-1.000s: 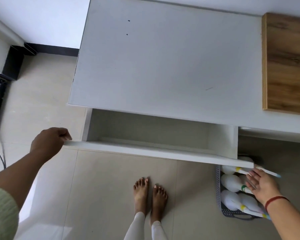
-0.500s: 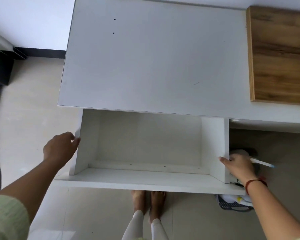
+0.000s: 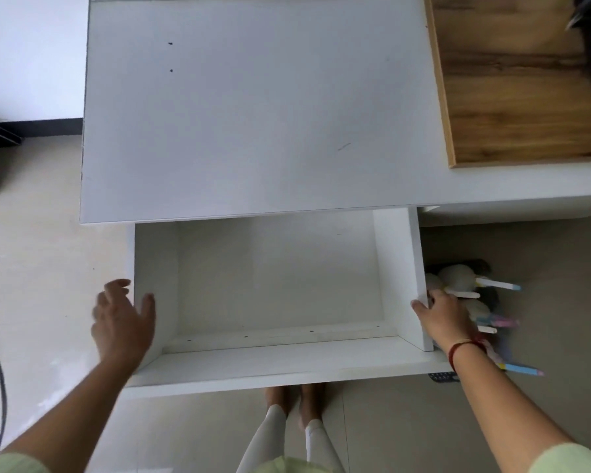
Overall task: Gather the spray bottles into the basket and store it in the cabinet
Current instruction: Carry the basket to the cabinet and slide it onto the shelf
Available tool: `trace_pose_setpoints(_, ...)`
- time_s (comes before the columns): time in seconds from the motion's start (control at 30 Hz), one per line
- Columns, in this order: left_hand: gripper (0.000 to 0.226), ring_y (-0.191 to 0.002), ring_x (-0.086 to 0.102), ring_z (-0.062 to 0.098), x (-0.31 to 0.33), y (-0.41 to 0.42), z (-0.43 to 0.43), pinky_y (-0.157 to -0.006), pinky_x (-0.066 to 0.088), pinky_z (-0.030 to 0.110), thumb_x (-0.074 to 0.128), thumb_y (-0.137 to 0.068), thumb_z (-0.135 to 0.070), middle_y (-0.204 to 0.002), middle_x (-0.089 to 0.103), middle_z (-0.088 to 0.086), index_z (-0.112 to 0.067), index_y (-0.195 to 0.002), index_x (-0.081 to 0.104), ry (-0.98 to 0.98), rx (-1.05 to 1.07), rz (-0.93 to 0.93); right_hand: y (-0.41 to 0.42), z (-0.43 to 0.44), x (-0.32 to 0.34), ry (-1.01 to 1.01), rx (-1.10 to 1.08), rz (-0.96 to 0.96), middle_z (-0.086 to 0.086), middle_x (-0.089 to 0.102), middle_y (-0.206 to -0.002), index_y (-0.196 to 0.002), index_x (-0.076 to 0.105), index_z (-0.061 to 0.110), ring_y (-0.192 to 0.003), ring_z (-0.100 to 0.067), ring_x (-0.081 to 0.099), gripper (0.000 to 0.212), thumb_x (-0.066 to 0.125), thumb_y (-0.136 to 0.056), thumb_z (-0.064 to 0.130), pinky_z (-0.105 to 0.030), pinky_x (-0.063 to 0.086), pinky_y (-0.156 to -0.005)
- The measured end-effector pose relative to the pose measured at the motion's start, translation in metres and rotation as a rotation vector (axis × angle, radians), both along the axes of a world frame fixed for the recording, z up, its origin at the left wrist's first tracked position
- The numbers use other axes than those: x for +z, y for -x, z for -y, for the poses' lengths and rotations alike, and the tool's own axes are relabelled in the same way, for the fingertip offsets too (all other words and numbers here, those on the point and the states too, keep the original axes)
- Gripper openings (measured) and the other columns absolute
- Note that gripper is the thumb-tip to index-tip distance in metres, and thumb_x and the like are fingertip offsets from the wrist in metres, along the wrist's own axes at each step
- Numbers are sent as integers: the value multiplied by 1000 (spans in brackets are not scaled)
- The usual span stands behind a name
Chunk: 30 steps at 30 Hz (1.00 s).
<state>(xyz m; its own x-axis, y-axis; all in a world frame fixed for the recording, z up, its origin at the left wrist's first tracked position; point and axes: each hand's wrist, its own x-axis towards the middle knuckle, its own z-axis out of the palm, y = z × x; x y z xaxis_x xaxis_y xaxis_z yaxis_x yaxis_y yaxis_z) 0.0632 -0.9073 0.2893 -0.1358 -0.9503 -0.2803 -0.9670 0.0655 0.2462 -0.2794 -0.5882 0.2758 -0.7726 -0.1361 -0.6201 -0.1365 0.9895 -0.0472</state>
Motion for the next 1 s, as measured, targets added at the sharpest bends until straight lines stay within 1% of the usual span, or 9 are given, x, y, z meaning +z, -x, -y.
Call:
trace_pose_setpoints(0.07, 40, -110, 50, 47, 5, 21, -26, -87, 42, 55, 60, -88, -19, -120, 54, 26, -6, -123, 46, -37, -111, -39, -5, 0, 13, 22, -103, 42, -16, 50, -128, -123, 51, 15, -117, -38, 48, 46, 54, -88, 44, -52, 42, -99)
trace_pose_setpoints(0.17, 45, -116, 49, 43, 12, 59, -61, -94, 41, 53, 60, -88, -23, -127, 50, 23, -7, -128, 44, -130, -217, -87, -12, -7, 29, 45, -181, 8, -17, 43, -138, -131, 46, 17, -126, -38, 41, 52, 53, -88, 46, -51, 35, -105)
trace_pose_setpoints(0.33, 51, -121, 46, 39, 16, 130, -113, -100, 39, 50, 59, -88, -22, -133, 45, 19, -9, -133, 41, -147, -327, -175, -5, -38, 33, 184, -249, -172, -18, 45, -135, -132, 46, 14, -125, -37, 43, 52, 54, -89, 41, -48, 37, -103)
trace_pose_setpoints(0.47, 52, -125, 45, 36, 17, 185, -162, -104, 39, 49, 59, -89, -22, -137, 43, 17, -9, -136, 41, -179, -559, -218, 8, -88, 34, 310, -312, -330, -21, 52, -127, -128, 51, 8, -119, -38, 49, 49, 59, -88, 34, -46, 40, -97)
trace_pose_setpoints(0.63, 52, -139, 33, 33, 37, 251, -226, -111, 34, 47, 58, -90, -26, -144, 41, 15, -11, -137, 42, -208, -829, -222, 7, -161, 46, 297, -477, -450, -24, 59, -118, -119, 59, 4, -108, -42, 56, 42, 68, -82, 22, -46, 44, -88)
trace_pose_setpoints(0.77, 50, -144, 25, 30, 40, 318, -283, -115, 28, 42, 57, -90, -30, -144, 41, 14, -11, -134, 46, -230, -1071, -291, -2, -208, 35, 230, -634, -449, -26, 59, -116, -120, 58, 2, -107, -43, 56, 45, 70, -80, 17, -46, 43, -88)
trace_pose_setpoints(0.83, 53, -146, 20, 28, 36, 350, -308, -117, 22, 39, 54, -91, -34, -147, 38, 10, -14, -138, 41, -266, -1186, -284, -4, -224, 24, 238, -776, -444, -25, 56, -121, -125, 54, 3, -112, -43, 53, 48, 68, -82, 18, -46, 43, -91)
trace_pose_setpoints(0.9, 53, -147, 18, 27, 22, 376, -329, -117, 22, 36, 52, -92, -34, -149, 35, 8, -15, -140, 37, -335, -1248, -243, -7, -238, 9, 243, -994, -390, -25, 49, -130, -131, 48, 5, -117, -43, 49, 51, 64, -85, 21, -47, 41, -95)
trace_pose_setpoints(1.0, 52, -139, 32, 30, -5, 406, -346, -112, 32, 41, 51, -92, -30, -144, 39, 12, -13, -139, 37, -400, -1265, -145, -13, -256, -18, 249, -1278, -303, -27, 41, -137, -135, 41, 4, -120, -47, 45, 54, 60, -89, 23, -50, 36, -100)
